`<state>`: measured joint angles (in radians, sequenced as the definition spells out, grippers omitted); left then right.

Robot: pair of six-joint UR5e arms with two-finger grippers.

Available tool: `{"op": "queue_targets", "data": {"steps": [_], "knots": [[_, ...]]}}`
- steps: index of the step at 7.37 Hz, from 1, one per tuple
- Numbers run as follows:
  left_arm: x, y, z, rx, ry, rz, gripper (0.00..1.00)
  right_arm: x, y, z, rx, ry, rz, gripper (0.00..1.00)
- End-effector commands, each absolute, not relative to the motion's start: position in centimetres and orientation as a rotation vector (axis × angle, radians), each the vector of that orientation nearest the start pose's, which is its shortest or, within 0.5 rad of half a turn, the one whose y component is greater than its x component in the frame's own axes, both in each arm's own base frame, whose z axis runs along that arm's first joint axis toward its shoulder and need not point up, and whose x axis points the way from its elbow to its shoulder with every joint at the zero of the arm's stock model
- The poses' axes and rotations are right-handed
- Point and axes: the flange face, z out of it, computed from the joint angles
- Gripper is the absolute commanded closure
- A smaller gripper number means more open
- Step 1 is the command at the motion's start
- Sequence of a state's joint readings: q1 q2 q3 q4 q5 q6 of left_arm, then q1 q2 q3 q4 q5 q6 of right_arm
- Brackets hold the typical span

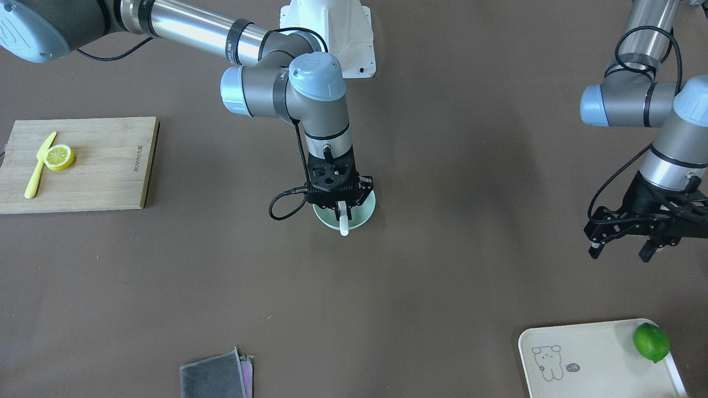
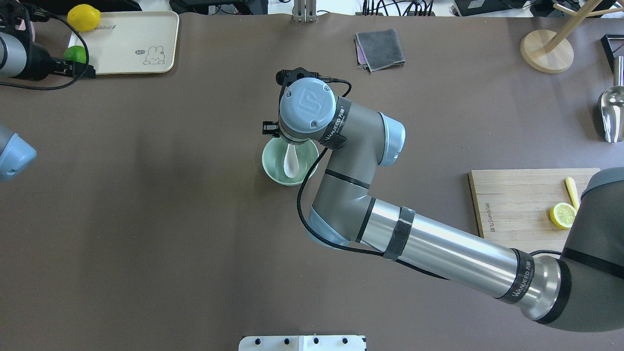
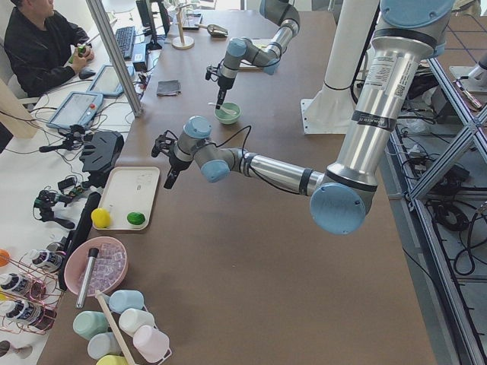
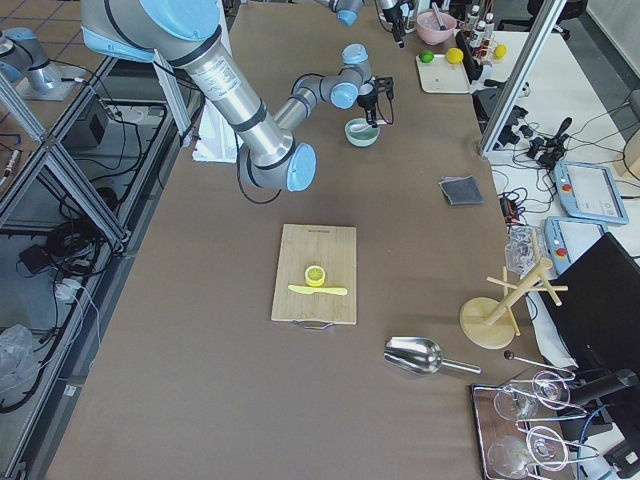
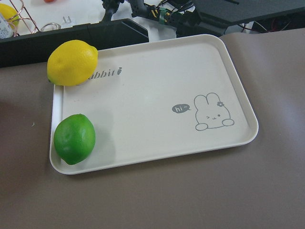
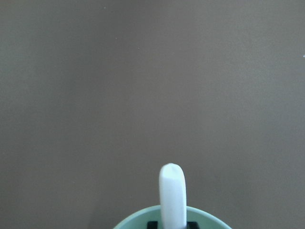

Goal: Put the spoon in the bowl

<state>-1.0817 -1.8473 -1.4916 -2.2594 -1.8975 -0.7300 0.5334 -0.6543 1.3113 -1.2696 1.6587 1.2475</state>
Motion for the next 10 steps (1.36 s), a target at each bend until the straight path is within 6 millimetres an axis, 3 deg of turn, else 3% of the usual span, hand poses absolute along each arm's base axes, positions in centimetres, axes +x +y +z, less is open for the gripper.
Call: {"op": "queue_targets", "data": {"steps": [1,2,3,4,5,6,7,8,9,10], "knots": [[21.0,-61.0,47.7,0.545,0.753,-0.078,0.02,-61.5,-50.8,15.2,0.323,-0.921,0.173,0.0],[21.0,-60.9,47.5,0.547,0.757,-0.076,0.02,-60.7,-51.2,14.1,0.323,-0.932,0.175,0.0],[20.9,-60.6,47.7,0.529,0.762,-0.071,0.02,-58.6,-51.8,13.0,0.299,-0.942,0.169,0.0],[19.4,-60.8,48.0,0.511,0.783,-0.064,0.02,-54.1,-52.2,12.2,0.232,-0.915,0.168,0.0],[15.8,-61.0,48.5,0.519,0.793,0.023,0.02,-49.2,-51.2,13.3,0.214,-0.852,0.098,0.0],[10.4,-61.2,50.2,0.505,0.761,0.035,0.02,-43.0,-50.3,17.1,0.234,-0.796,0.033,0.0],[5.7,-61.5,51.3,0.515,0.702,0.052,0.02,-35.7,-50.7,22.9,0.2,-0.792,-0.026,0.0],[1.2,-60.4,53.7,0.49,0.633,0.085,0.02,-29.2,-51.5,29.3,0.161,-0.78,-0.1,0.0],[-2.9,-59.8,53.6,0.454,0.585,0.088,0.02,-23.5,-52.3,34.4,0.142,-0.76,-0.141,0.0],[-4.4,-59.0,52.7,0.405,0.572,0.091,0.02,-18.8,-52.6,38.4,0.134,-0.732,-0.152,0.0]]}}
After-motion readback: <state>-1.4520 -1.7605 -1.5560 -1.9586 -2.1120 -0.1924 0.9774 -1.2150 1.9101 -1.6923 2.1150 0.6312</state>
